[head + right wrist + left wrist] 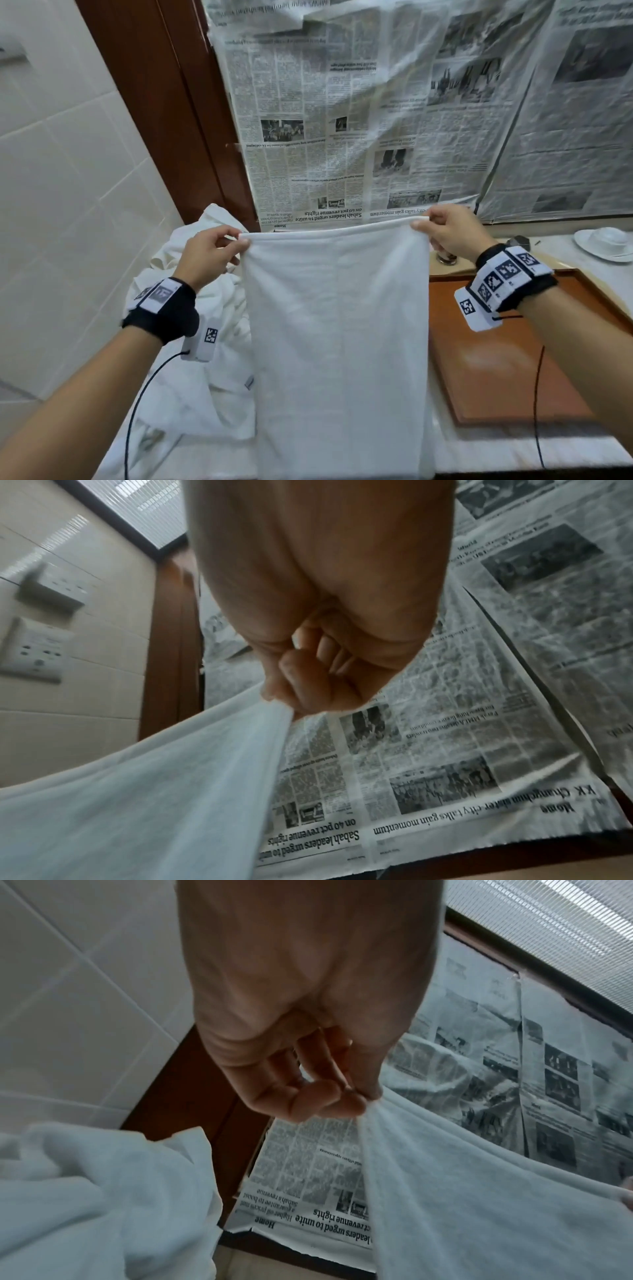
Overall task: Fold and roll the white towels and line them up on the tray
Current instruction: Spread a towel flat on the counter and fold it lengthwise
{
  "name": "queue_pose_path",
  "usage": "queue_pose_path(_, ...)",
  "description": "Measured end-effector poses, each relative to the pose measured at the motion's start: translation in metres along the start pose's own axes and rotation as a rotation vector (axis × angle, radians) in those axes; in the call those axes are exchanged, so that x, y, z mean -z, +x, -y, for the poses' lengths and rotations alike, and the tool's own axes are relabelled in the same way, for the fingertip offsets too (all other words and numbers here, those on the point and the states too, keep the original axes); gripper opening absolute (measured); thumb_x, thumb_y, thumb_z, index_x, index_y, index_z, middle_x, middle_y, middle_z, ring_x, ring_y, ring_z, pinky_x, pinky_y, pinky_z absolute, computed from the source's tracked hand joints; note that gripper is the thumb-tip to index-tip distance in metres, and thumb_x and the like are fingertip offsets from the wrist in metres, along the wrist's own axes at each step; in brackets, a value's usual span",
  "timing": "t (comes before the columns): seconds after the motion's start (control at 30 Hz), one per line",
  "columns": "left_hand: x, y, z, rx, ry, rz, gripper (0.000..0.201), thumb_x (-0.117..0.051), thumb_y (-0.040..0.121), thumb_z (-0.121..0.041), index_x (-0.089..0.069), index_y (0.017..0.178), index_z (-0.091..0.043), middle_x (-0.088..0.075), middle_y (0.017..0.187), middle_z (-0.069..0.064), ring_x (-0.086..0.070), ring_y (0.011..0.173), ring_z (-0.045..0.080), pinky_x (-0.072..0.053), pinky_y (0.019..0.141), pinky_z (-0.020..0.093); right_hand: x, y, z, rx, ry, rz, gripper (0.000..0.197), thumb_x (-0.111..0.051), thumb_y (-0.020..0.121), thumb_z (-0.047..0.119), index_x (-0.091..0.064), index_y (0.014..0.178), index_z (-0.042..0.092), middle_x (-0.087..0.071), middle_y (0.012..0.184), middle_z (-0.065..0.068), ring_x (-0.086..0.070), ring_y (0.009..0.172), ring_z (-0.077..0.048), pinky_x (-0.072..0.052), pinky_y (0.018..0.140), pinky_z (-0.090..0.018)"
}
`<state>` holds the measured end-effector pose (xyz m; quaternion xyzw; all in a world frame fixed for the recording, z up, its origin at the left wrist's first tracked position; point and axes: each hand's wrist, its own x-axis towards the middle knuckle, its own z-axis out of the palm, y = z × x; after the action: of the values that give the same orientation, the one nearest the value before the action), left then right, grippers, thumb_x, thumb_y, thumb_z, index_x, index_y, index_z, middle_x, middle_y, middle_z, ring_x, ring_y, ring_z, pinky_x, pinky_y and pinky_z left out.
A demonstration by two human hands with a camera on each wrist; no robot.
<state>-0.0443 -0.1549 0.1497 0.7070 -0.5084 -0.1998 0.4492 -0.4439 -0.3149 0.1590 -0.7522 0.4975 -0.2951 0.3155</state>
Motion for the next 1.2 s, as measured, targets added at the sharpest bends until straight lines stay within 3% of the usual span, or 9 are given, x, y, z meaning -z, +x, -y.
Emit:
queue_pose_path(0.2, -0.038, 0.081, 0.046, 0.115, -0.01, 0.071, 0.009, -0.072, 0.09, -0.023, -0.065, 0.089, -0.018, -0.073, 0.079, 0.007, -0.074, 0.068, 0.02, -0.047, 0.046, 0.022, -0.04, 0.064, -0.022, -0.222, 0.06, 0.08, 0.024, -0.058, 0.099, 0.025, -0.05, 0.08, 0.013, -0.059, 0.067, -0.011, -0.066, 0.049, -0.023, -0.043, 0.038, -0.024)
queue_pose_path(0.4, -0.092, 0.131, 0.106, 0.245, -0.005, 0.07, 0.012, -0.07, 0.091, -0.019, -0.062, 0.092, -0.009, -0.071, 0.084, 0.02, -0.073, 0.061, 0.024, -0.054, 0.051, 0.028, -0.089, 0.121, -0.076, -0.415, 0.2, 0.105, 0.011, -0.062, 0.097, 0.019, -0.056, 0.089, 0.014, -0.065, 0.09, -0.019, -0.072, 0.064, -0.033, -0.059, 0.052, -0.032)
queue_pose_path(0.53, -0.126, 0.16, 0.142, 0.327, 0.042, 0.052, 0.009, -0.068, 0.092, -0.022, -0.061, 0.087, -0.019, -0.073, 0.08, 0.013, -0.073, 0.061, 0.021, -0.062, 0.069, 0.047, -0.118, 0.158, -0.112, -0.437, 0.221, 0.089, 0.009, -0.06, 0.097, 0.013, -0.057, 0.088, 0.012, -0.067, 0.078, -0.025, -0.07, 0.06, -0.032, -0.062, 0.066, -0.046)
queue_pose_path(0.63, -0.15, 0.178, 0.164, 0.378, 0.154, 0.065, 0.011, -0.063, 0.095, -0.028, -0.062, 0.096, -0.017, -0.074, 0.078, 0.004, -0.072, 0.06, 0.011, -0.06, 0.07, 0.031, -0.139, 0.182, -0.143, -0.453, 0.212, 0.081, 0.014, -0.059, 0.097, 0.011, -0.059, 0.084, 0.015, -0.067, 0.074, -0.018, -0.071, 0.065, -0.034, -0.06, 0.071, -0.05)
queue_pose_path(0.73, -0.172, 0.19, 0.186, 0.404, 0.179, 0.042, 0.01, -0.059, 0.098, -0.023, -0.062, 0.099, -0.014, -0.073, 0.083, 0.006, -0.065, 0.051, 0.0, -0.045, 0.049, 0.011, -0.161, 0.198, -0.169, -0.478, 0.213, 0.047, 0.013, -0.061, 0.096, 0.014, -0.061, 0.084, 0.02, -0.069, 0.087, -0.02, -0.072, 0.067, -0.033, -0.061, 0.07, -0.048)
queue_pose_path(0.83, -0.191, 0.197, 0.203, 0.421, 0.243, 0.036, 0.008, -0.057, 0.097, -0.019, -0.063, 0.093, -0.017, -0.075, 0.08, 0.007, -0.071, 0.069, 0.011, -0.041, 0.052, 0.008, -0.178, 0.206, -0.186, -0.51, 0.199, 0.004, 0.012, -0.061, 0.095, 0.014, -0.061, 0.083, 0.018, -0.069, 0.086, -0.021, -0.07, 0.063, -0.03, -0.061, 0.069, -0.047)
queue_pose_path(1.0, -0.203, 0.2, 0.215, 0.423, 0.331, 0.078, 0.018, -0.056, 0.095, -0.026, -0.064, 0.109, -0.017, -0.075, 0.086, 0.003, -0.063, 0.09, 0.019, -0.042, 0.077, 0.023, -0.188, 0.208, -0.198, -0.528, 0.148, 0.005, 0.011, -0.059, 0.093, 0.015, -0.062, 0.083, 0.018, -0.069, 0.096, -0.02, -0.068, 0.063, -0.026, -0.059, 0.063, -0.033)
queue_pose_path(1.13, -0.195, 0.185, 0.205, 0.392, 0.317, 0.139, 0.046, -0.062, 0.092, -0.032, -0.05, 0.135, -0.019, -0.068, 0.115, 0.011, -0.066, 0.092, 0.033, -0.056, 0.086, 0.042, -0.175, 0.195, -0.191, -0.482, 0.108, 0.03, 0.019, -0.061, 0.093, 0.018, -0.06, 0.112, 0.018, -0.064, 0.108, -0.008, -0.067, 0.086, -0.027, -0.058, 0.085, -0.041)
queue_pose_path(1.2, -0.189, 0.166, 0.195, 0.28, 0.298, 0.149, 0.052, -0.065, 0.092, -0.026, -0.049, 0.14, -0.012, -0.061, 0.129, 0.01, -0.065, 0.104, 0.03, -0.055, 0.09, 0.046, -0.164, 0.174, -0.179, -0.421, 0.083, 0.069, 0.02, -0.064, 0.092, 0.021, -0.06, 0.111, 0.02, -0.063, 0.107, -0.003, -0.066, 0.09, -0.027, -0.056, 0.086, -0.043)
